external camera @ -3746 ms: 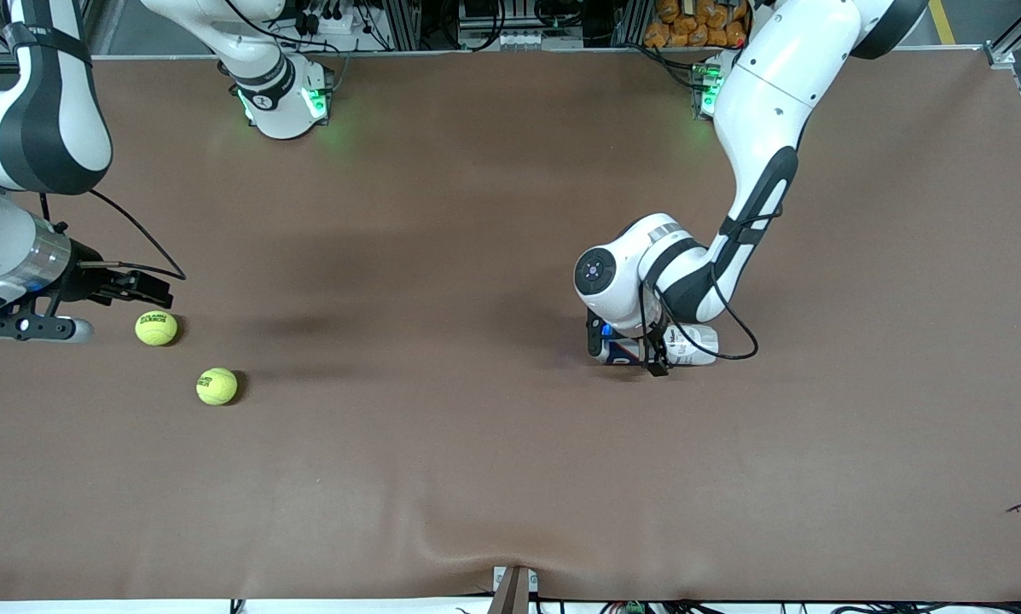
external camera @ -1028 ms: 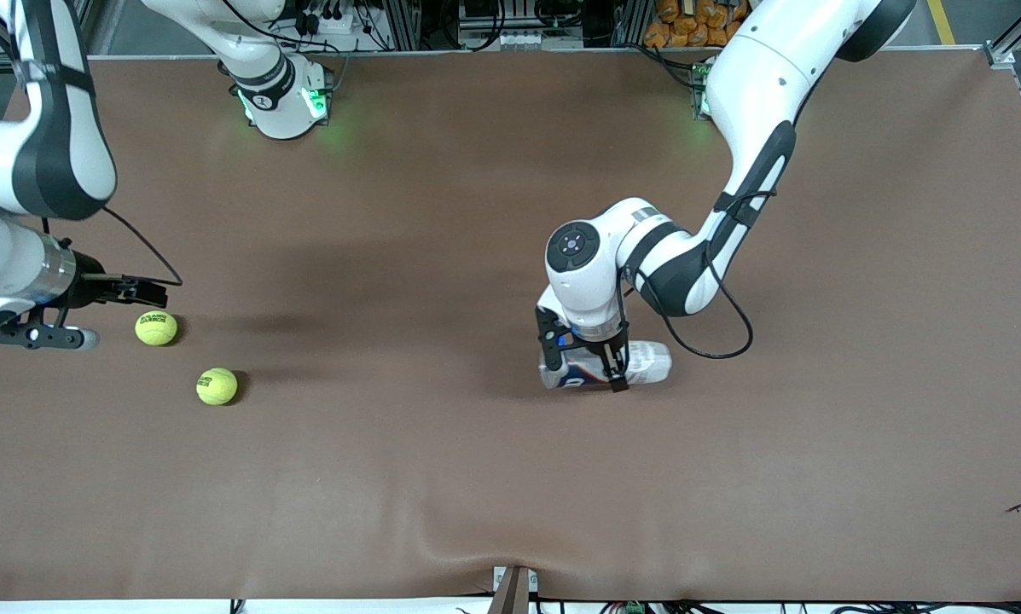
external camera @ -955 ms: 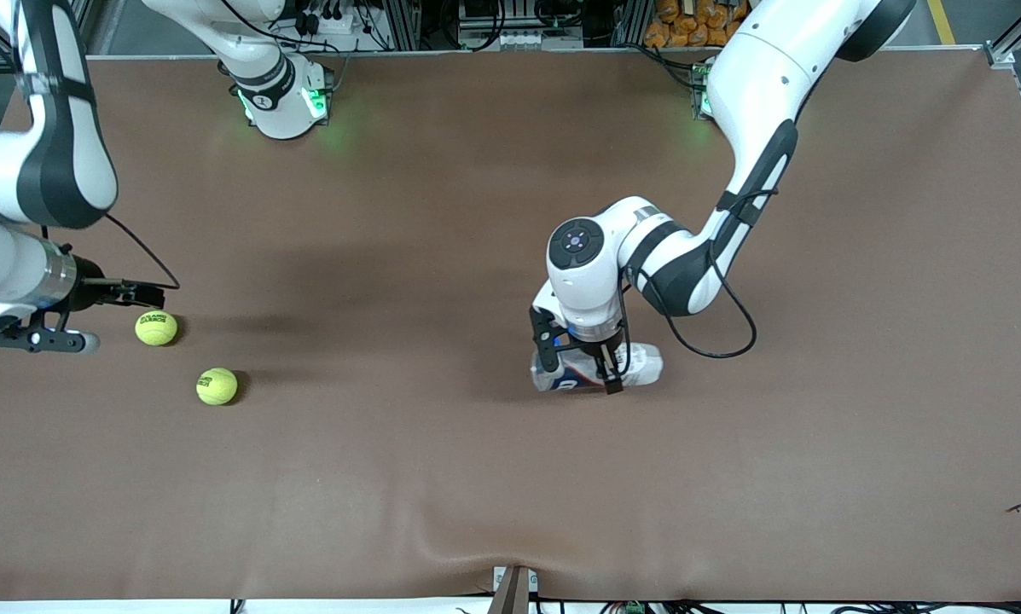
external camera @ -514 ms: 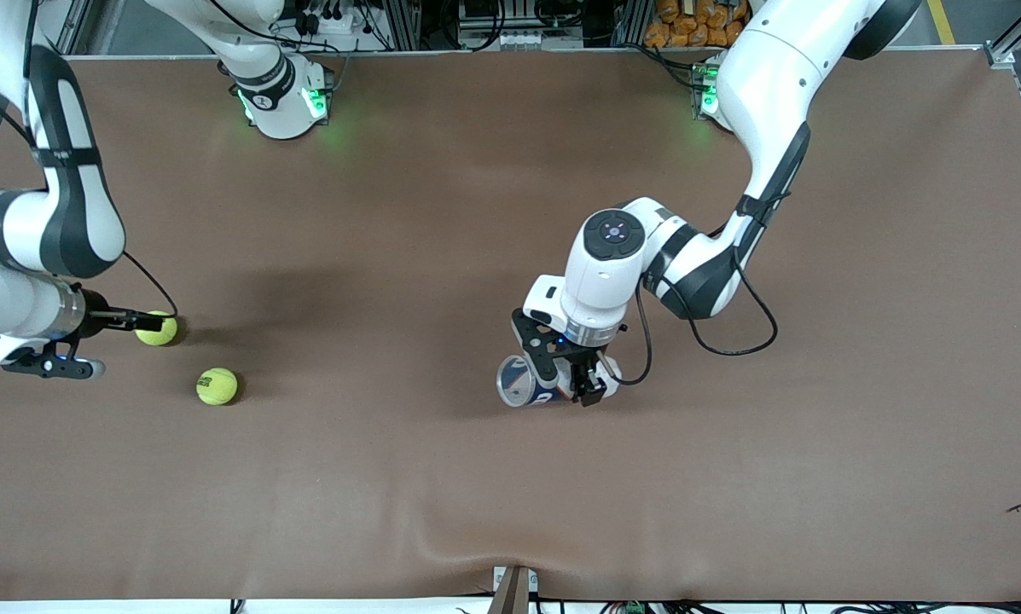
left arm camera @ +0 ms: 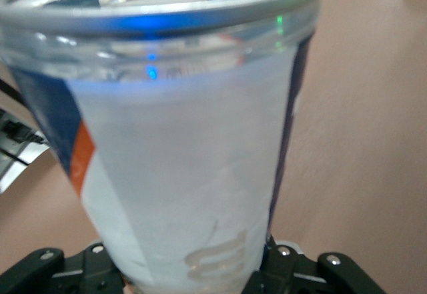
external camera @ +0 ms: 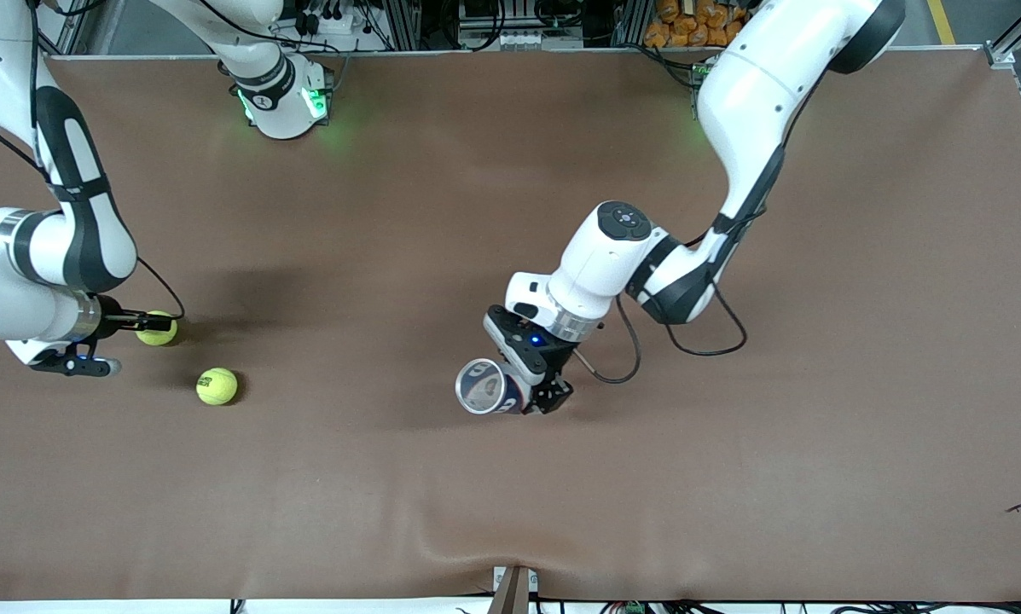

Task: Insert tennis ball vertically with right arm
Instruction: 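Move the tube with the left gripper while the right gripper grasps a ball, then carry the tennis ball with the right gripper toward the tube opening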

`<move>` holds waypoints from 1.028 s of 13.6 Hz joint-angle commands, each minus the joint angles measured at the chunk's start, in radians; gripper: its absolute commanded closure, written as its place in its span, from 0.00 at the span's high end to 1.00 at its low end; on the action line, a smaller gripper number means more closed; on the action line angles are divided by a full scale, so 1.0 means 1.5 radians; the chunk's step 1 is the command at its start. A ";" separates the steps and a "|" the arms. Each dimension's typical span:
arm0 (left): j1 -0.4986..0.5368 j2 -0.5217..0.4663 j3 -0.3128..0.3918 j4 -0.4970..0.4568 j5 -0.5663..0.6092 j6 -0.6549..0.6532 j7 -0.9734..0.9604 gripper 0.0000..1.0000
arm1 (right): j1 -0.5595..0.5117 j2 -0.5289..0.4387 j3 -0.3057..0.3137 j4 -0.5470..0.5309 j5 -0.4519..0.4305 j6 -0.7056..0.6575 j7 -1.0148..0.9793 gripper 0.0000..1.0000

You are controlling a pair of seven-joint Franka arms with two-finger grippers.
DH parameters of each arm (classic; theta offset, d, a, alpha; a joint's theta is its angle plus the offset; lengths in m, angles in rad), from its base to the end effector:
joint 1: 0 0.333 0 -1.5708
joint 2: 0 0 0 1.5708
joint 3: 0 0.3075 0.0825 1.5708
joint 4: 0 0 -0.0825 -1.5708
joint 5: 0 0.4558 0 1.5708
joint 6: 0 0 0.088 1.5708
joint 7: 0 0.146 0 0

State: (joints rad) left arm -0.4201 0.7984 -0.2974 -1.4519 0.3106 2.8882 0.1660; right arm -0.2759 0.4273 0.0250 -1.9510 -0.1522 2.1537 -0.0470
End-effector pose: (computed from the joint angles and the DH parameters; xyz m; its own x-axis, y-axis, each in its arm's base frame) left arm 0.6582 -0.5284 0.2241 0.3880 -0.6898 0.6113 -0.8050 -0.5766 -0.1397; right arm 0.6087 -0.1670 0.1450 0.9665 -0.1135 -0.2303 -0.0965 -0.9918 0.0838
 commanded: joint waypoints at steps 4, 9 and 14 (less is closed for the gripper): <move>-0.043 0.058 0.002 0.005 -0.016 0.187 -0.121 0.65 | -0.032 0.012 0.012 -0.045 -0.018 0.079 -0.008 1.00; -0.053 0.122 0.003 0.008 -0.023 0.331 -0.123 0.67 | -0.056 0.053 0.012 -0.045 -0.019 0.133 -0.047 1.00; -0.061 0.140 0.007 0.007 -0.018 0.344 -0.118 0.67 | -0.045 0.042 0.015 -0.037 -0.018 0.127 -0.050 0.21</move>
State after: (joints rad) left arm -0.4984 0.9950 -0.2972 -1.4539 0.2953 3.3822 -0.0176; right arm -0.3369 0.5114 0.0296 -2.0049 -0.1541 2.3418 -0.1201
